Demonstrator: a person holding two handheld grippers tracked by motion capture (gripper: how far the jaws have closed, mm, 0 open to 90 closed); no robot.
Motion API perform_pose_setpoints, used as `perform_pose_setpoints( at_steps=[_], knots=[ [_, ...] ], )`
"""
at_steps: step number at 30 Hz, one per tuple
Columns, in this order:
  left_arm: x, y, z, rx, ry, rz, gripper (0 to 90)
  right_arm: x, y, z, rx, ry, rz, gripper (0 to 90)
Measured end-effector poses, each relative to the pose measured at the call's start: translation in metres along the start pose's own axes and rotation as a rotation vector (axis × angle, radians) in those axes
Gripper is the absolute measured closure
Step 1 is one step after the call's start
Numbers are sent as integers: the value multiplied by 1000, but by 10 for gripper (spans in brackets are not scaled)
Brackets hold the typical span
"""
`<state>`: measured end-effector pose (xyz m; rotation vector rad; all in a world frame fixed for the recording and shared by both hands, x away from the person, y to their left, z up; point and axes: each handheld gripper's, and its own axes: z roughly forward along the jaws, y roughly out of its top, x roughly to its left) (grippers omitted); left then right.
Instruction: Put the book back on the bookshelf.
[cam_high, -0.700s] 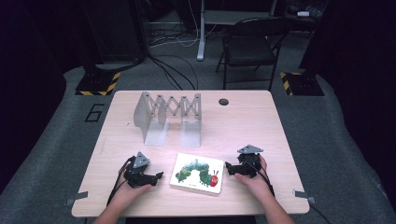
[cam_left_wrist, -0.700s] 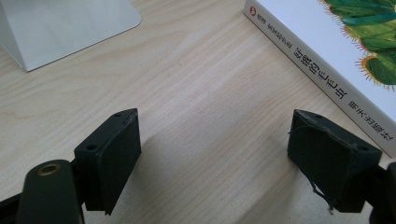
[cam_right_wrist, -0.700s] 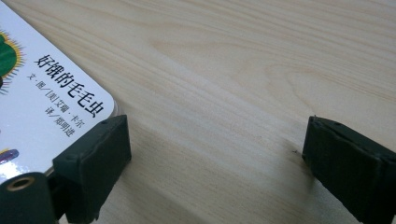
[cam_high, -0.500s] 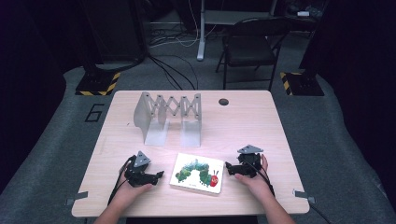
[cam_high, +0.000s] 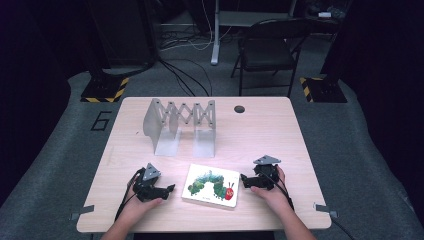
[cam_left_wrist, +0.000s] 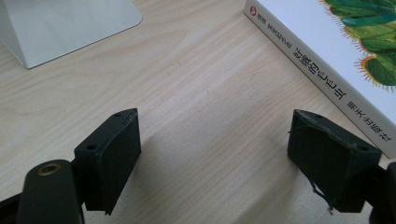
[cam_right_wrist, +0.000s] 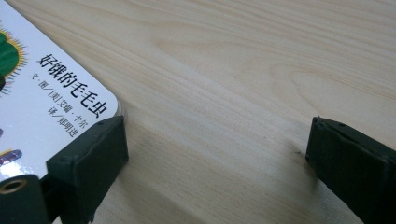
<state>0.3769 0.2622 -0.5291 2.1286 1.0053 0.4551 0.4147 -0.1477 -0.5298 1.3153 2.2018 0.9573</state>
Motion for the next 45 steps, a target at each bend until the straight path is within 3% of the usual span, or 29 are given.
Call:
perform_pose_setpoints(
  at_steps=[5, 7, 9, 11, 17, 21, 23, 30, 36, 39, 42, 43, 44, 45],
  knots=[
    [-1, 0, 1, -6, 8, -7, 173, 1, 1, -1, 10, -1, 9, 77],
    [-1, 2, 0, 14, 7, 4, 173, 0, 2, -3, 25, 1, -24, 105],
    [-2, 3, 0, 26, 7, 1, 173, 3, 4, -4, 36, 1, 23, 146],
    [-2, 4, -2, 49, 0, 12, 174, 2, 5, -5, 44, -3, 8, 172],
    [-4, 8, -4, 80, -8, 11, 210, 6, 8, -9, 75, -8, 28, 258],
    [-7, 10, -4, 74, -30, -17, 242, 4, 10, -11, 78, 10, 70, 275],
    [-9, 11, -5, 92, -37, -4, 242, 3, 12, -13, 85, 2, 94, 284],
    [-23, 17, -7, 59, -75, 30, 237, 6, 17, -20, 78, 14, 143, 290],
    [-35, 22, -8, 66, -99, 55, 239, 16, 20, -19, 72, 42, 111, 296],
    [-37, 22, -8, 53, -93, 50, 245, 19, 21, -21, 69, 47, 124, 297],
    [-38, 24, -9, 36, -117, 13, 244, 23, 23, -24, 49, 66, 116, 299],
    [-40, 25, -9, 43, -129, 19, 245, 24, 23, -24, 48, 84, 94, 300],
    [-42, 25, -8, 46, -129, 29, 245, 27, 23, -24, 51, 93, 116, 300],
    [-43, 26, -8, 56, -138, 41, 247, 28, 23, -23, 57, 100, 100, 301]
  ],
)
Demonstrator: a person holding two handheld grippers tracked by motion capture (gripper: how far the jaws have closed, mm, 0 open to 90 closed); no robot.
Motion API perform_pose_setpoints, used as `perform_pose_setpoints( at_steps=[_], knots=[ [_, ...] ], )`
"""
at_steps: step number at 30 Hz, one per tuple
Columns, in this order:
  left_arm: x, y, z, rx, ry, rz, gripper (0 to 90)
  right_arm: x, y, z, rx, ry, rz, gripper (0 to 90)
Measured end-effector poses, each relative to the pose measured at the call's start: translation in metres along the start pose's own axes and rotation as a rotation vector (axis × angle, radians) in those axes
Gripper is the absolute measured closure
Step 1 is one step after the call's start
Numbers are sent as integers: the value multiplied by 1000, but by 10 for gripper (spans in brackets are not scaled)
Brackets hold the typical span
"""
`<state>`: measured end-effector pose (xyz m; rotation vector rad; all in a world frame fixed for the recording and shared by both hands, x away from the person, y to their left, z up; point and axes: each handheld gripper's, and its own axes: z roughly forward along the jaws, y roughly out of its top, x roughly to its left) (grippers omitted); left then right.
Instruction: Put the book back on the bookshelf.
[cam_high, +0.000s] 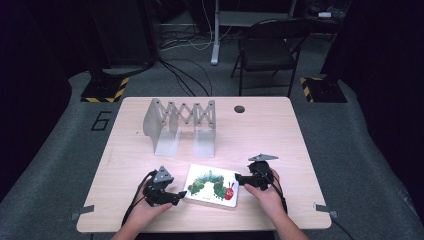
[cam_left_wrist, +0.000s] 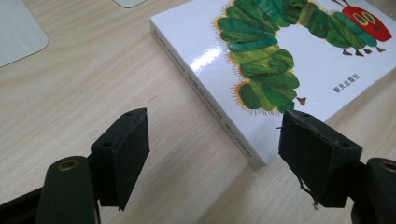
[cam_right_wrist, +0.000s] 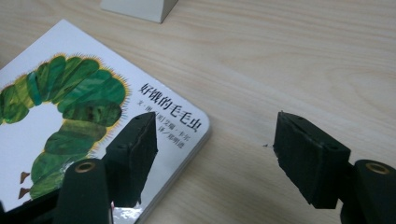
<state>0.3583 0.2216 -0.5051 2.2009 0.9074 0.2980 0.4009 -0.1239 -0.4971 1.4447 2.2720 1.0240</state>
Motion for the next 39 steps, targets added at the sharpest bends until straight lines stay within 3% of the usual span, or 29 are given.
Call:
perform_pose_setpoints(
  at_steps=[10, 12, 16, 18, 25, 29, 31, 34, 37, 39],
  knots=[
    [-19, 1, 12, 30, -61, 56, 244, 14, -2, 11, 56, 50, 2, 317],
    [-22, 1, 14, 43, -61, 68, 244, 13, -2, 13, 65, 59, -18, 316],
    [-29, 0, 20, 62, -51, 89, 237, 15, -3, 15, 83, 78, -3, 316],
    [-31, 0, 20, 61, -45, 88, 229, 15, -3, 15, 88, 88, 6, 316],
    [-34, -1, 20, 56, -23, 66, 230, 21, -4, 18, 91, 98, -27, 292],
    [-38, -1, 20, 49, -6, 34, 231, 17, -3, 17, 80, 126, -14, 304],
    [-41, -3, 20, 34, 10, 14, 231, 17, -1, 16, 102, 136, -1, 295],
    [-46, -3, 20, 42, 35, 15, 230, 15, 4, 18, 129, 146, -31, 284],
    [-50, -4, 20, 43, 64, -1, 225, 14, 13, 23, 159, 157, -16, 284],
    [-51, -5, 19, 44, 61, -6, 225, 12, 17, 25, 169, 167, 5, 291]
  ],
)
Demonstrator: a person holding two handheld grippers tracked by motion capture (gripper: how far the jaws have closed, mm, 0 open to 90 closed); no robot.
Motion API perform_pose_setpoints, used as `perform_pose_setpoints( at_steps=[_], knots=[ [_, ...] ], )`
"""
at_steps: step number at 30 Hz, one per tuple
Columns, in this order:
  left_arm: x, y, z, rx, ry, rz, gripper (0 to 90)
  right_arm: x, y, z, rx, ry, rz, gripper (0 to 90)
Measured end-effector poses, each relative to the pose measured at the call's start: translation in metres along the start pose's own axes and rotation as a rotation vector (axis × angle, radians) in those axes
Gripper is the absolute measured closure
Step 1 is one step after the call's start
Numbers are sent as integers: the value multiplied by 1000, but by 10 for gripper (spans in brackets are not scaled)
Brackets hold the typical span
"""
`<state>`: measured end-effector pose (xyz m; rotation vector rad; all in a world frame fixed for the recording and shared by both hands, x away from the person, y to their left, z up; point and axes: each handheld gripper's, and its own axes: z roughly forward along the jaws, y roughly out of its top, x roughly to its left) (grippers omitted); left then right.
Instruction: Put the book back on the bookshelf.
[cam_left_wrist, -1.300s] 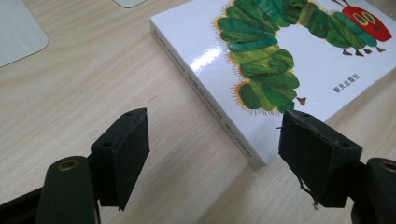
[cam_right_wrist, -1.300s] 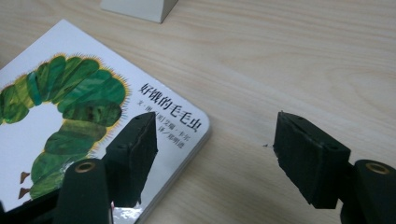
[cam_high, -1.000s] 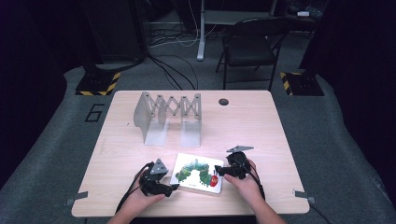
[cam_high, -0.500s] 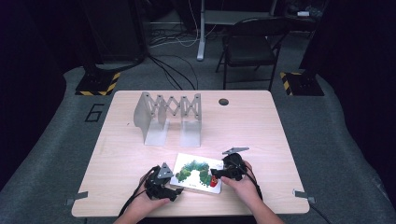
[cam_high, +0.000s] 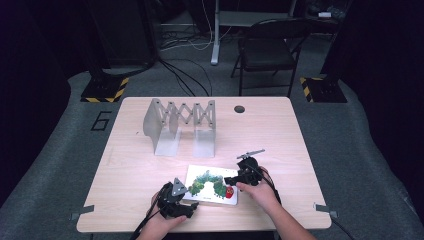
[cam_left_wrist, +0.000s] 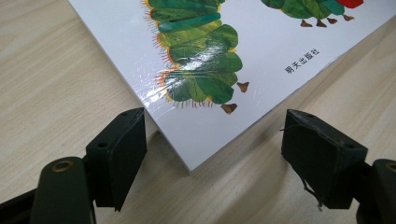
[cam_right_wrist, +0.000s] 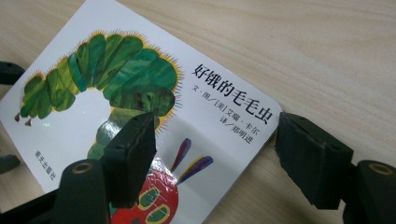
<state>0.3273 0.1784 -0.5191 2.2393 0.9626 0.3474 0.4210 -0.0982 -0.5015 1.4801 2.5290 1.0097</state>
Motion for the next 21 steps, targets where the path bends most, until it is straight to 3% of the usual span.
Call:
perform_pose_setpoints(
  at_steps=[4, 6, 9, 10, 13, 16, 19, 21],
  knots=[
    [-3, -1, 0, -24, 14, -41, 225, -5, 6, 2, 8, 21, 19, 313],
    [-6, -2, -1, -13, 25, -32, 225, -7, 10, 4, 6, 30, 36, 312],
    [-11, -3, 0, -13, 56, -9, 225, -7, 17, 6, 35, 35, 41, 302],
    [-11, -3, 1, -13, 55, -11, 222, -5, 20, 6, 60, 33, 64, 306],
    [-10, -2, 2, -11, 57, -14, 216, -9, 25, 7, 36, 22, 26, 326],
    [-9, -1, 2, -12, 47, -12, 214, -11, 28, 8, 12, 8, 18, 314],
    [-10, -2, 3, -23, 46, -15, 189, -14, 26, 12, 4, 23, 26, 304],
    [-11, -2, 4, -23, 52, -4, 163, -14, 25, 15, 4, 19, -3, 300]
  ],
)
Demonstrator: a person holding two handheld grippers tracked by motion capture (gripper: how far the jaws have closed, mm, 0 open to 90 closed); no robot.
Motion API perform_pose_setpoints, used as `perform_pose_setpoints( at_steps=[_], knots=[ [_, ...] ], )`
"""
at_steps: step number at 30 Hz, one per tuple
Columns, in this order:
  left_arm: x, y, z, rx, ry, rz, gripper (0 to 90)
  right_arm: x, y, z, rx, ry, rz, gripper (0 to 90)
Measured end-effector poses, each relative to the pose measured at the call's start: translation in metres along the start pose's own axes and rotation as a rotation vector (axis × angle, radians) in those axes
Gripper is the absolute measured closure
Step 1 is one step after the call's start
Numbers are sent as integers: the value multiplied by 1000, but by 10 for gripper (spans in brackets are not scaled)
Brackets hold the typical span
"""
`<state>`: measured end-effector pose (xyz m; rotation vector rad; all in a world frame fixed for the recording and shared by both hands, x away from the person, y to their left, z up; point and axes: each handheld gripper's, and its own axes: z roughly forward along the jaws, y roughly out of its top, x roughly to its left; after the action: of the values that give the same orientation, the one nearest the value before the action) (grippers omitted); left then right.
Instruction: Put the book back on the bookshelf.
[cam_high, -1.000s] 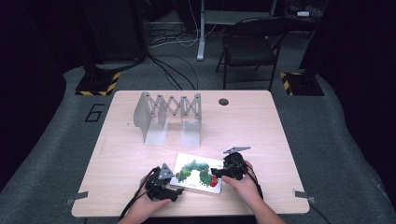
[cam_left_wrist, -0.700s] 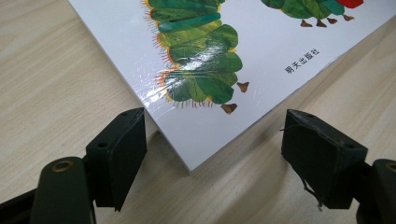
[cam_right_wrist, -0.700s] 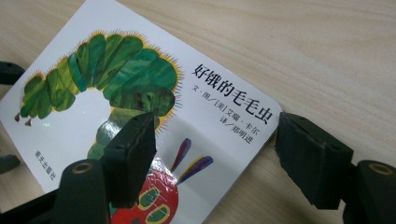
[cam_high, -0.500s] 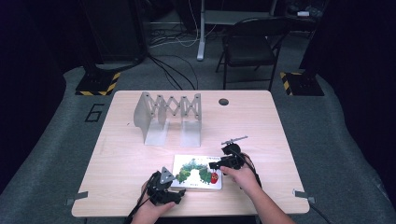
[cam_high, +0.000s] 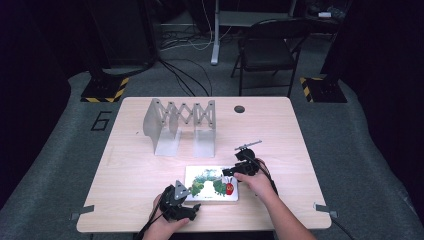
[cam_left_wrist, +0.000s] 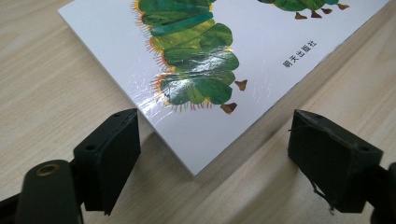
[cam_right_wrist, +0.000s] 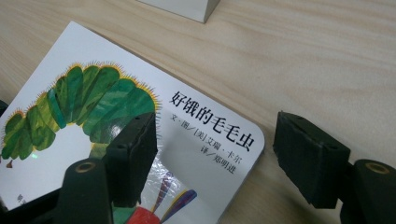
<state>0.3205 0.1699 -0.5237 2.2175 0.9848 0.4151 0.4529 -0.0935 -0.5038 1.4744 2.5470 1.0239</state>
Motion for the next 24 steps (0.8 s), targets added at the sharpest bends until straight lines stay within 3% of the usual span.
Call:
perform_pose_setpoints(
  at_steps=[2, 4, 7, 8, 13, 24],
  knots=[
    [-1, 0, 1, -9, 2, -3, 146, 1, 0, 0, 2, 10, -9, 306],
    [0, -1, 1, -17, -1, -1, 143, 2, -2, 0, -1, 25, 14, 308],
    [-1, -1, 1, -15, 5, -2, 142, 5, -3, 0, 1, 14, 7, 295],
    [-1, -1, 1, -15, 3, -5, 141, 4, -3, 0, -5, 4, -18, 295],
    [-5, -2, 1, -20, 12, -24, 140, 7, -2, 0, -6, -12, 14, 300],
    [-7, -1, 3, -20, 15, -26, 106, 6, -1, -2, -11, -10, 24, 324]
  ],
)
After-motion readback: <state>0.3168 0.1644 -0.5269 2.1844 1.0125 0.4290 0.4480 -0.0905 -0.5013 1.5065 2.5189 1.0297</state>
